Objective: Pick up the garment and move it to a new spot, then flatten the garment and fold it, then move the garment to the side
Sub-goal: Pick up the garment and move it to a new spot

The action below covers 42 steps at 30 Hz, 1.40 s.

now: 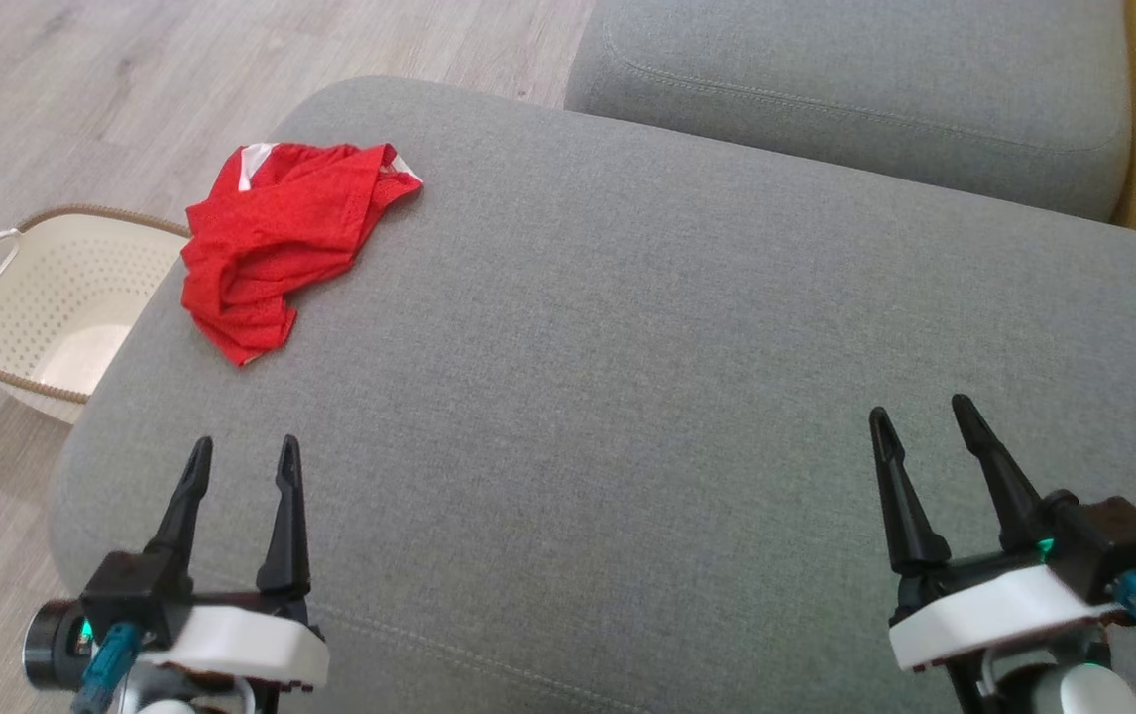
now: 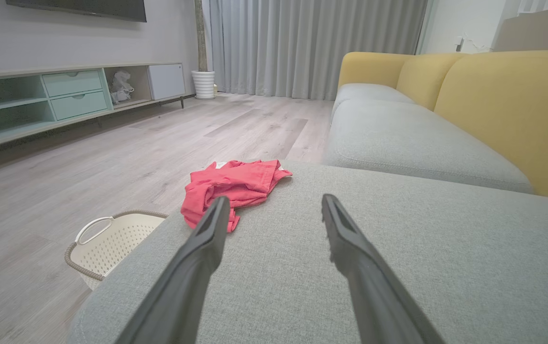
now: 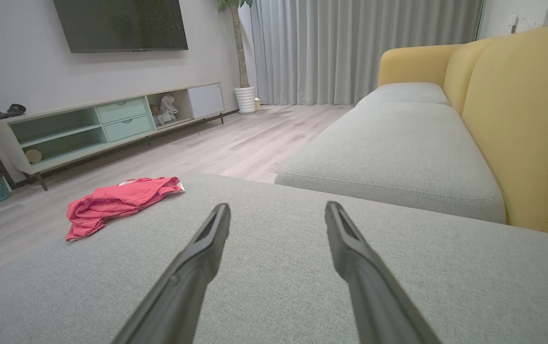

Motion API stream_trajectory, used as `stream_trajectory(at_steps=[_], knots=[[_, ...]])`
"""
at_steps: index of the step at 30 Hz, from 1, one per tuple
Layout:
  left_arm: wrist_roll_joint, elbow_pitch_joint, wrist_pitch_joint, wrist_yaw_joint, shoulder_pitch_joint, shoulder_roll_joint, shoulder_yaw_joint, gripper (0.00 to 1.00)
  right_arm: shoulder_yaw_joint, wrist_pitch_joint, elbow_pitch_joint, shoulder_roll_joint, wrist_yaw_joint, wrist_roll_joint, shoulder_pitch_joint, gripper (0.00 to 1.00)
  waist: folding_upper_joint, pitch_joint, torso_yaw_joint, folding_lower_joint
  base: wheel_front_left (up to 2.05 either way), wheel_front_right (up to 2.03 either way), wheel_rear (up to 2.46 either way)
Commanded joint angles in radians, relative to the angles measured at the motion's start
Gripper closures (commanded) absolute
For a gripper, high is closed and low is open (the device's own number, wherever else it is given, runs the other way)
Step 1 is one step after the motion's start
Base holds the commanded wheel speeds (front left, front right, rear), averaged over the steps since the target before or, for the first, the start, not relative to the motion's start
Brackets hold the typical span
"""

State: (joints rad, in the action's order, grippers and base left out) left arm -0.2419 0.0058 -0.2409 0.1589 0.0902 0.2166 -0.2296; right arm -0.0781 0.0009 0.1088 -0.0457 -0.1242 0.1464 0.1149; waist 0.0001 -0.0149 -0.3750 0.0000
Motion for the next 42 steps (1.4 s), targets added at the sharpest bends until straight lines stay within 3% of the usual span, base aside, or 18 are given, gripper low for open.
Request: stream_trajectory(at_steps=[1, 9, 18, 27, 36, 37, 38, 39, 42], knots=[[-0.009, -0.035, -0.014, 0.008, -0.050, 0.013, 0.041, 0.00, -0.017, 0.006, 0.044, -0.005, -0.007, -0.008, -0.037, 0.00, -0.0001, -0.005, 0.000, 0.0000, 0.00, 0.00, 0.00], [-0.047, -0.008, -0.017, -0.010, -0.094, 0.001, 0.060, 0.00, -0.012, 0.027, 0.066, -0.005, -0.007, -0.014, -0.061, 0.00, -0.0001, -0.067, 0.009, 0.0000, 0.00, 0.00, 0.00], [-0.081, 0.131, -0.020, -0.046, -0.309, -0.032, 0.128, 0.00, -0.034, 0.096, 0.144, -0.005, -0.007, -0.097, -0.165, 0.00, -0.0001, -0.305, 0.056, 0.0000, 0.00, 0.00, 0.00], [-0.093, 0.499, -0.021, -0.132, -0.561, -0.013, 0.257, 0.00, -0.038, 0.127, 0.184, -0.014, -0.007, -0.129, -0.240, 0.00, -0.0001, -0.480, 0.096, 0.0000, 0.00, 0.00, 0.00], [-0.090, 0.890, -0.021, -0.196, -0.737, 0.046, 0.317, 0.00, -0.027, 0.109, 0.167, -0.011, -0.007, -0.113, -0.266, 0.00, -0.0001, -0.523, 0.123, 0.0000, 0.00, 0.00, 0.00], [-0.091, 0.917, -0.021, -0.199, -0.749, 0.051, 0.323, 0.21, -0.026, 0.107, 0.165, -0.011, -0.007, -0.111, -0.267, 0.00, -0.0001, -0.523, 0.124, 0.0000, 0.00, 0.00, 0.00], [-0.088, 0.943, -0.021, -0.201, -0.758, 0.057, 0.324, 0.67, -0.026, 0.105, 0.162, -0.010, -0.007, -0.109, -0.268, 0.00, -0.0001, -0.522, 0.126, 0.0000, 0.00, 0.00, 0.00], [-0.085, 0.958, -0.021, -0.201, -0.767, 0.064, 0.328, 1.00, -0.025, 0.103, 0.158, -0.009, -0.007, -0.107, -0.268, 0.00, -0.0001, -0.521, 0.127, 0.0000, 0.00, 0.00, 0.00], [-0.059, 0.946, -0.021, -0.181, -0.776, 0.080, 0.336, 1.00, -0.019, 0.096, 0.145, -0.008, -0.007, -0.096, -0.267, 0.00, -0.0001, -0.504, 0.129, 0.0000, 0.00, 0.00, 0.00]])
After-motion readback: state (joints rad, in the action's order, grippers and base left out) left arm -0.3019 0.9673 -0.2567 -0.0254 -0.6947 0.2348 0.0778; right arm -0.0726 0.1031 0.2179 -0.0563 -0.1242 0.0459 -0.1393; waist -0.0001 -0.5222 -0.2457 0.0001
